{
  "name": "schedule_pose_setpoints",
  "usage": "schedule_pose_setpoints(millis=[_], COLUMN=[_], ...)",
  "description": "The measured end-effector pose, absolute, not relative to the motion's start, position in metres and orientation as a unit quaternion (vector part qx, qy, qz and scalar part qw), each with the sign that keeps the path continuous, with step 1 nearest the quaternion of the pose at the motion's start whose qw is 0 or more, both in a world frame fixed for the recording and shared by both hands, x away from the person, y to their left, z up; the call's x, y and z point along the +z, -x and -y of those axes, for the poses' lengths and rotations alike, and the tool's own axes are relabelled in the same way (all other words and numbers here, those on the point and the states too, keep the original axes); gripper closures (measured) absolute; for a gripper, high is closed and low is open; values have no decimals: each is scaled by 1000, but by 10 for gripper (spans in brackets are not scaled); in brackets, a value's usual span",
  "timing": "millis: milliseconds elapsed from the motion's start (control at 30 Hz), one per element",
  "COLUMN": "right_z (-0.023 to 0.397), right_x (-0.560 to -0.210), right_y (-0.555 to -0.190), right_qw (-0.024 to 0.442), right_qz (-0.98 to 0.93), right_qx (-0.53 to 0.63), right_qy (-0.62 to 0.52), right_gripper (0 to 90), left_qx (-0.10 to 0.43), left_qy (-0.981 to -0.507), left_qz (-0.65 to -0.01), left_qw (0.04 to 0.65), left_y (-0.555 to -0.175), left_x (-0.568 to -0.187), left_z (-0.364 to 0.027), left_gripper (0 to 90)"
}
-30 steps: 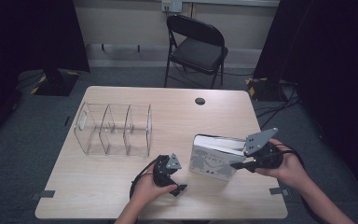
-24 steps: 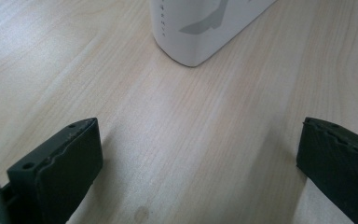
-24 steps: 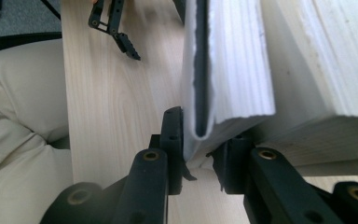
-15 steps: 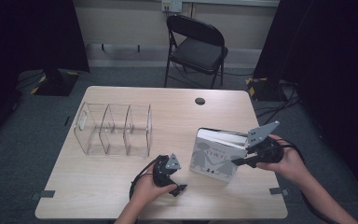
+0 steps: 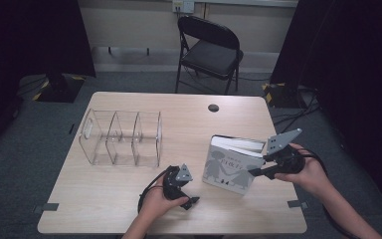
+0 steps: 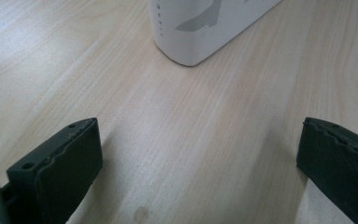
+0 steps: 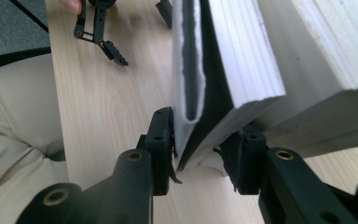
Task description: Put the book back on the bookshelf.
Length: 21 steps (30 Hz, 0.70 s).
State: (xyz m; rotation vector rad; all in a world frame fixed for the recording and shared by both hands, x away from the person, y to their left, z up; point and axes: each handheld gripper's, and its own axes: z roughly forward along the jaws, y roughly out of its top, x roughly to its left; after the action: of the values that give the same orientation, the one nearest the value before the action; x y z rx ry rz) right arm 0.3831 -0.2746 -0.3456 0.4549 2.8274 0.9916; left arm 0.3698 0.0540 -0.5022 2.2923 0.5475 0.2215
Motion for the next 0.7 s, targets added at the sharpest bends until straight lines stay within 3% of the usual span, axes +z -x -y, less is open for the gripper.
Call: schedule_pose_setpoints(millis=[433, 700], right_z=[272, 272], right_x=[-345, -344], right_y=[-385, -386], right_qw=[52, 43], right_qz=[-932, -932], right_qx=[319, 318], right_qy=[-167, -170], right_gripper=[519, 461], left_qx=[86, 77], left_qy=[-896, -912], left_qz=[-215, -221], left_qw=[378, 336], left_y=[-370, -373], left_x=[-502, -494], left_z=[-54, -47], left_gripper=[0, 10])
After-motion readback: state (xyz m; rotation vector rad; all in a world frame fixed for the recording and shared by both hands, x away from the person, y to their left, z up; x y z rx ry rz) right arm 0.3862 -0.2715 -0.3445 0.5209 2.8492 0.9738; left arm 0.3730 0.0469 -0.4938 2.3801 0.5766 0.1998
